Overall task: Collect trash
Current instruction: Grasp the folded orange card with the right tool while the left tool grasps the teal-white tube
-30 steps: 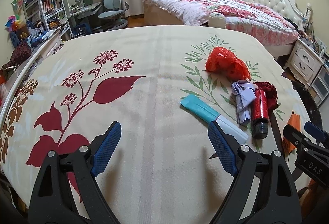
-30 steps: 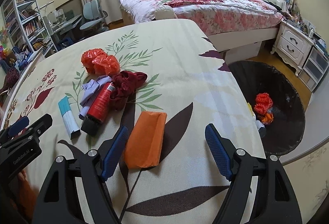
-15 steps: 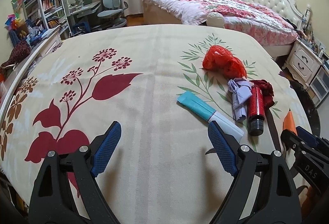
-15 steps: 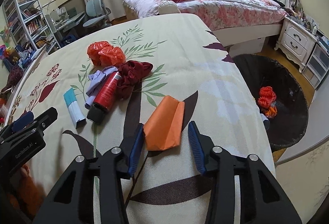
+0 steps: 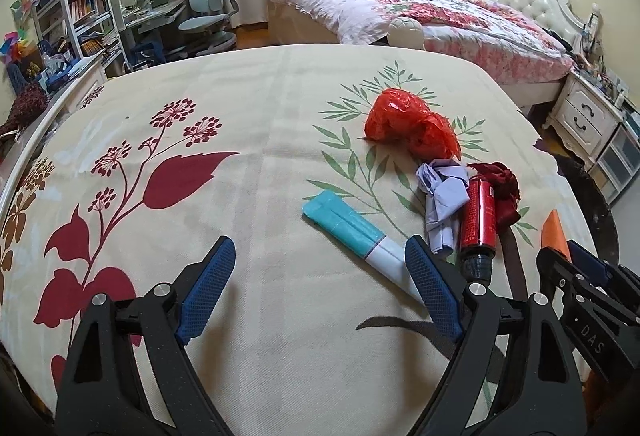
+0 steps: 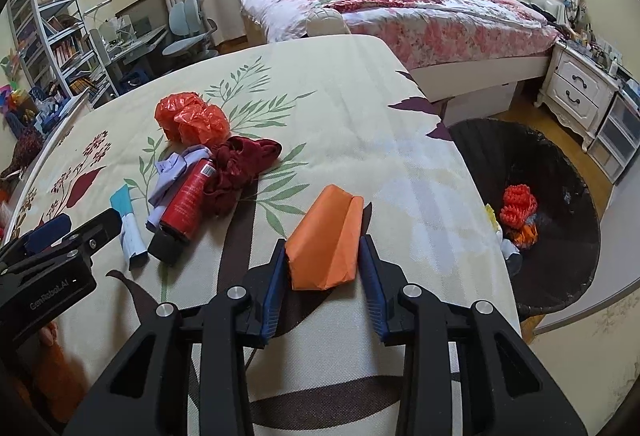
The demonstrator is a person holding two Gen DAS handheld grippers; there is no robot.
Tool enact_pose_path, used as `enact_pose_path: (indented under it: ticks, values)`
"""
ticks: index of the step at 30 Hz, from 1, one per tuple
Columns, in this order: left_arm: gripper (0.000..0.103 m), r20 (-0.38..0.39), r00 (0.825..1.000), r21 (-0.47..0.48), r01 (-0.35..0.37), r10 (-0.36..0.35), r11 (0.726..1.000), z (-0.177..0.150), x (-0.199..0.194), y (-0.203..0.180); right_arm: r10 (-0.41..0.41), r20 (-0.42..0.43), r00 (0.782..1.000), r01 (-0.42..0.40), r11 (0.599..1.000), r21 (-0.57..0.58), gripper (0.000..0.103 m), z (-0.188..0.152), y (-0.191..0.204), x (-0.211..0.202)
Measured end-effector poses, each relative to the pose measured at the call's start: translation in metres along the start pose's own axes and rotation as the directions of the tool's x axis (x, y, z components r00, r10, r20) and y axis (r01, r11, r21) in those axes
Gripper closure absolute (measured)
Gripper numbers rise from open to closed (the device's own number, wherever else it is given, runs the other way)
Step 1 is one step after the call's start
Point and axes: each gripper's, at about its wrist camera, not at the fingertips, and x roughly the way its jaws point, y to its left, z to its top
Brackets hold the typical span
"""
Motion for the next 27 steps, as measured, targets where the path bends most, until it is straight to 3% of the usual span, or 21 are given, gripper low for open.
enact_pose_path:
  ticks: [7,16,21,23,27]
  values:
    - [0.018,-0.056,0.998,0.064,-0.013,0.016,0.998,0.001,0.015,-0.014,0.008,0.006,1.0,-0.008,1.0,-0.016,0.067,0.0,-0.001,0.0]
    - [0.019,-0.089,0.996,0.031,0.033,-0.031,0.999,-0.012,0.009,0.009,0.028,0.012,1.0,-0.028,1.0,-0.011,0.067,-0.003,-0.004,-0.002]
    - [0.034,-0.07,0.996,0.039,0.052,-0.049,0.998,-0.011,0.007,0.008,0.031,0.012,0.999,-0.031,0.999,-0.006,0.065,-0.003,-0.006,-0.003]
    - [0.047,-0.056,0.996,0.061,0.075,-0.072,0.995,-0.011,0.006,0.003,0.032,0.01,0.999,-0.032,0.999,-0.006,0.053,-0.003,-0.006,-0.003]
    - [0.063,-0.04,0.995,0.08,0.098,-0.095,0.992,-0.01,0.005,0.0,0.028,0.011,1.0,-0.029,1.0,0.009,0.05,-0.004,-0.01,-0.004]
